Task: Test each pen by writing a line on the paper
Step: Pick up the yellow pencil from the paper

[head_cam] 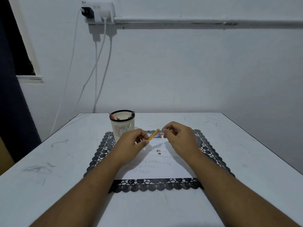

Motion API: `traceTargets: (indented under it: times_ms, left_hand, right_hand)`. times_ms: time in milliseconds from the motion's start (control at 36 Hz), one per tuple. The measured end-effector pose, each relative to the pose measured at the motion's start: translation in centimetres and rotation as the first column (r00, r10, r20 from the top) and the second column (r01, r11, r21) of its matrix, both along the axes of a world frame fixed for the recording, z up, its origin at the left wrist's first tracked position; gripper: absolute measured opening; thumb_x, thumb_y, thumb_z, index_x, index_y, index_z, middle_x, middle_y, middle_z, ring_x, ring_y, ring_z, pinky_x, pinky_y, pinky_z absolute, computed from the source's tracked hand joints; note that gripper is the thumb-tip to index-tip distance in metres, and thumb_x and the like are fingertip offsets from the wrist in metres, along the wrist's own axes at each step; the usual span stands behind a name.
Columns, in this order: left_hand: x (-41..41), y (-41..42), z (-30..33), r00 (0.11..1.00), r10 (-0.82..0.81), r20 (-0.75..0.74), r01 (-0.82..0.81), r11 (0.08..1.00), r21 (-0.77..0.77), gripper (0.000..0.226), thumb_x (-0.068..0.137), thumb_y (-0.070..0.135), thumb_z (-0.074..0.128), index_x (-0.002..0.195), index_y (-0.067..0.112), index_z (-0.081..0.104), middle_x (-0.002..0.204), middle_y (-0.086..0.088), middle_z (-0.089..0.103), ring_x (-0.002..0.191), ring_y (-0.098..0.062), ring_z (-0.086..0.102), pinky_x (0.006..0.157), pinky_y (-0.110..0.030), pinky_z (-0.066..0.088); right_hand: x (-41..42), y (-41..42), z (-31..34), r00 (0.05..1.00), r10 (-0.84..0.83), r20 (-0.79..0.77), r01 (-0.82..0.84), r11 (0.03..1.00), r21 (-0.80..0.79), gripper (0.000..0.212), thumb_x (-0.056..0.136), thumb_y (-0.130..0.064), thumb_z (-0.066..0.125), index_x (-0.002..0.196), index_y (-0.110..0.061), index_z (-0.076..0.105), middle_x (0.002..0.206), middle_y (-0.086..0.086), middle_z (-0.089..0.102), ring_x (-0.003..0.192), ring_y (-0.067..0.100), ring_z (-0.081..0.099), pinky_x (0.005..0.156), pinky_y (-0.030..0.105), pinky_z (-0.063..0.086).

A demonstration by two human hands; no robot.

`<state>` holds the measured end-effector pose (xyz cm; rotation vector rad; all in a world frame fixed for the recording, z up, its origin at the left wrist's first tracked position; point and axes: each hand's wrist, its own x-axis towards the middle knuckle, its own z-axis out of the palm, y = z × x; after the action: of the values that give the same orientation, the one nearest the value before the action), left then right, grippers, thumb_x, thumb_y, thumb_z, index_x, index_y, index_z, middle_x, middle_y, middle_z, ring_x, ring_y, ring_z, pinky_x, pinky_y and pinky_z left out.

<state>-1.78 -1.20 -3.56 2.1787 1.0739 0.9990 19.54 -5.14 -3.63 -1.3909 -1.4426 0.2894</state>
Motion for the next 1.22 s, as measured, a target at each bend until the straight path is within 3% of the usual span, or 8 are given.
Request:
traceTargets:
  times_ms: [83, 222, 333, 556, 722, 861, 1000, 1222]
  left_hand:
    - [0.0, 0.1, 0.0, 1.0, 0.01, -0.014, -0.01, 1.0, 0.001, 0.01, 0.095, 0.02, 0.072, 0.091, 0.03, 0.071, 0.084, 0.011, 0.07, 0.078, -0.005, 0.062, 0.072, -0.024, 0.049]
    - [-0.1, 0.1, 0.0, 0.999, 0.029, -0.046, -0.029, 0.999, 0.014, 0.009, 0.095, 0.021, 0.071, 0.093, 0.03, 0.071, 0.087, 0.01, 0.07, 0.082, -0.006, 0.061, 0.072, -0.026, 0.049]
    - [-0.1, 0.0, 0.1, 0.997, 0.038, -0.071, -0.037, 0.999, 0.02, 0.009, 0.096, 0.023, 0.071, 0.092, 0.031, 0.07, 0.087, 0.009, 0.07, 0.082, -0.008, 0.061, 0.073, -0.03, 0.051]
    - [-0.1, -0.2, 0.1, 0.994, 0.034, -0.107, -0.032, 0.999, 0.012, 0.008, 0.096, 0.023, 0.071, 0.091, 0.029, 0.07, 0.087, 0.006, 0.069, 0.084, -0.021, 0.063, 0.077, -0.042, 0.054]
    - [-0.1, -0.3, 0.2, 0.986, 0.051, -0.157, -0.048, 0.999, 0.024, 0.007, 0.097, 0.025, 0.069, 0.092, 0.03, 0.069, 0.087, 0.008, 0.067, 0.083, -0.02, 0.062, 0.075, -0.041, 0.053]
    - [-0.4, -0.1, 0.0, 0.977, 0.05, -0.206, -0.043, 0.998, 0.039, 0.011, 0.097, 0.027, 0.069, 0.087, 0.032, 0.066, 0.086, 0.009, 0.067, 0.08, -0.017, 0.062, 0.07, -0.038, 0.051]
    - [-0.3, -0.1, 0.1, 0.974, 0.047, -0.224, -0.039, 0.998, 0.041, 0.011, 0.097, 0.026, 0.068, 0.088, 0.031, 0.065, 0.086, 0.009, 0.067, 0.08, -0.015, 0.061, 0.069, -0.036, 0.05]
    - [-0.2, -0.3, 0.3, 0.979, 0.039, -0.199, -0.034, 0.999, 0.027, 0.011, 0.097, 0.025, 0.068, 0.088, 0.031, 0.066, 0.087, 0.014, 0.068, 0.079, -0.006, 0.062, 0.066, -0.025, 0.047]
  right_hand:
    - [0.1, 0.1, -0.3, 0.993, 0.015, 0.115, 0.006, 0.983, -0.184, 0.012, 0.091, -0.029, 0.073, 0.079, -0.03, 0.072, 0.067, -0.011, 0.063, 0.059, 0.008, 0.053, 0.062, 0.035, 0.047]
    - [-0.2, -0.1, -1.2, 0.964, 0.091, 0.251, 0.038, 0.882, -0.469, 0.018, 0.084, -0.04, 0.079, 0.076, -0.026, 0.071, 0.075, -0.01, 0.071, 0.075, 0.01, 0.067, 0.07, 0.034, 0.054]
    - [-0.6, 0.0, -1.2, 0.935, 0.119, 0.333, 0.062, 0.872, -0.485, 0.019, 0.089, -0.038, 0.076, 0.079, -0.023, 0.069, 0.078, -0.009, 0.069, 0.078, 0.012, 0.065, 0.075, 0.037, 0.054]
    - [-1.0, -0.2, -1.1, 0.9, 0.153, 0.409, 0.055, 0.89, -0.452, 0.015, 0.095, -0.032, 0.069, 0.082, -0.025, 0.068, 0.083, -0.01, 0.069, 0.079, 0.012, 0.063, 0.069, 0.033, 0.05]
    - [0.2, -0.1, -0.2, 0.993, 0.087, 0.084, -0.055, 0.941, -0.334, 0.014, 0.097, -0.017, 0.066, 0.084, -0.023, 0.065, 0.079, -0.004, 0.072, 0.069, 0.013, 0.061, 0.062, 0.032, 0.046]
    - [0.3, -0.4, 0.6, 0.959, 0.11, -0.261, -0.17, 0.96, -0.224, 0.01, 0.098, -0.009, 0.067, 0.095, -0.017, 0.073, 0.08, 0.004, 0.069, 0.068, 0.016, 0.057, 0.063, 0.034, 0.05]
    - [0.5, -0.6, 0.9, 0.923, 0.153, -0.352, -0.221, 0.962, -0.162, 0.007, 0.095, -0.005, 0.072, 0.098, -0.01, 0.077, 0.07, -0.007, 0.067, 0.057, 0.008, 0.058, 0.06, 0.019, 0.051]
    - [0.1, 0.0, 0.3, 0.918, 0.192, -0.347, -0.255, 0.956, -0.143, 0.004, 0.09, -0.012, 0.08, 0.091, -0.015, 0.082, 0.084, 0.01, 0.076, 0.068, 0.017, 0.058, 0.066, 0.032, 0.051]
